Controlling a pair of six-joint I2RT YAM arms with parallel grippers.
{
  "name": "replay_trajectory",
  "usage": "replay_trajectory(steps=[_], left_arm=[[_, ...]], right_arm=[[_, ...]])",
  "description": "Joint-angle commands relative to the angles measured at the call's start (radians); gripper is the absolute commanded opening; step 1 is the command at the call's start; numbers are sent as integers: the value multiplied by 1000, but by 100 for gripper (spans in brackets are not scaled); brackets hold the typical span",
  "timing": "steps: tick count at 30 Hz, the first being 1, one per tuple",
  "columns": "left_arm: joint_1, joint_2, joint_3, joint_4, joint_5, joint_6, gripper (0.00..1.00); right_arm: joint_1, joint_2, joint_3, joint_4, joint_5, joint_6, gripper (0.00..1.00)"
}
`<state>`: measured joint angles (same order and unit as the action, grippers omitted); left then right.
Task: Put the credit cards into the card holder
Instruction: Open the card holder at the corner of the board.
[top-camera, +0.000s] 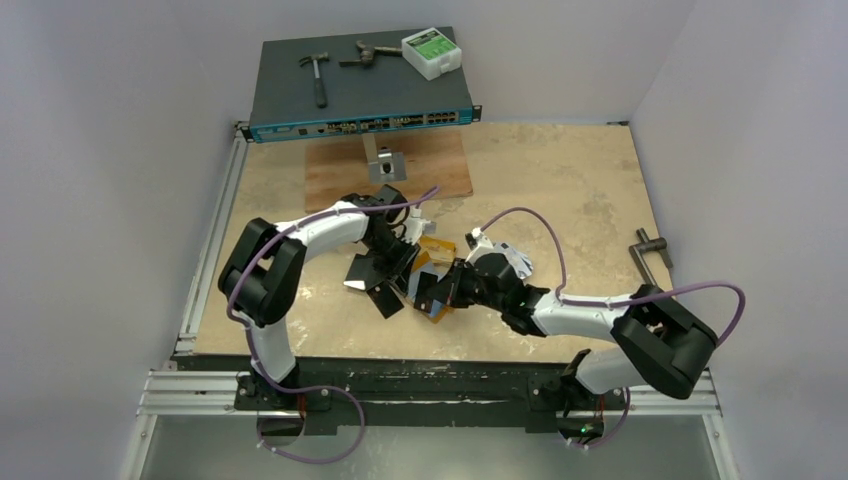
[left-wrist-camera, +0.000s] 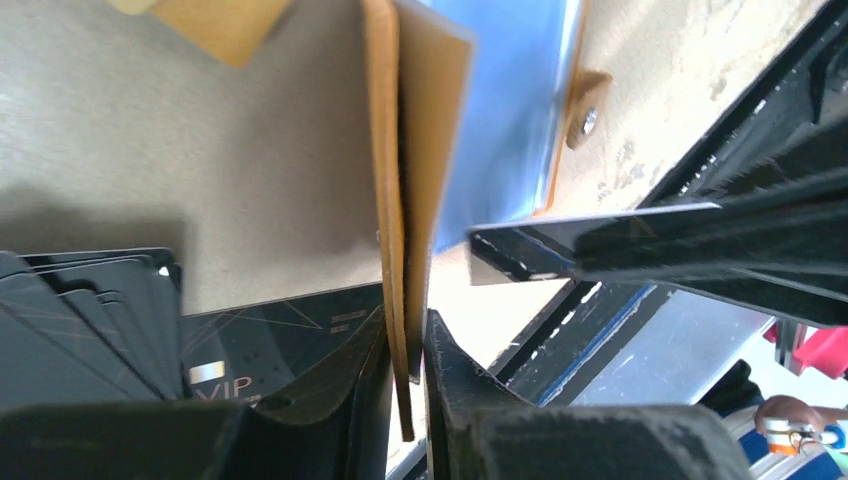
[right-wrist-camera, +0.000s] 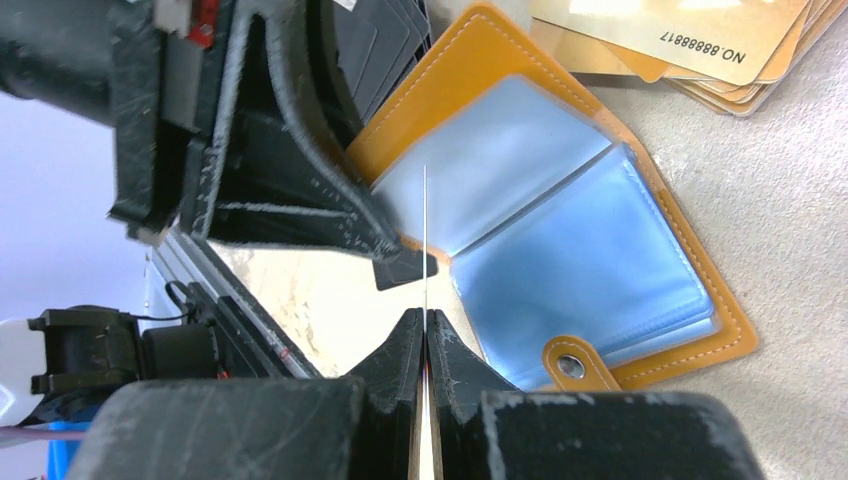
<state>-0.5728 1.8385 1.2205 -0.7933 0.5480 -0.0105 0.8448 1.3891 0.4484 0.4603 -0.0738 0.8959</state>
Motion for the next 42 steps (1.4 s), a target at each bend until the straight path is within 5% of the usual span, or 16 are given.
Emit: replay_trajectory(steps=[1,28,42], left_arm=[[17,13,41,9,-56,-44,15],[15,93,201,-33,-112,-51,28],[-6,130,235,-19,-98,-48,17]], right_arm=[[-3,-56,-32,48,-7,1,0],[-3,146,-133,198,-47,66,0],[-3,134,-150,210,-43,80,0]])
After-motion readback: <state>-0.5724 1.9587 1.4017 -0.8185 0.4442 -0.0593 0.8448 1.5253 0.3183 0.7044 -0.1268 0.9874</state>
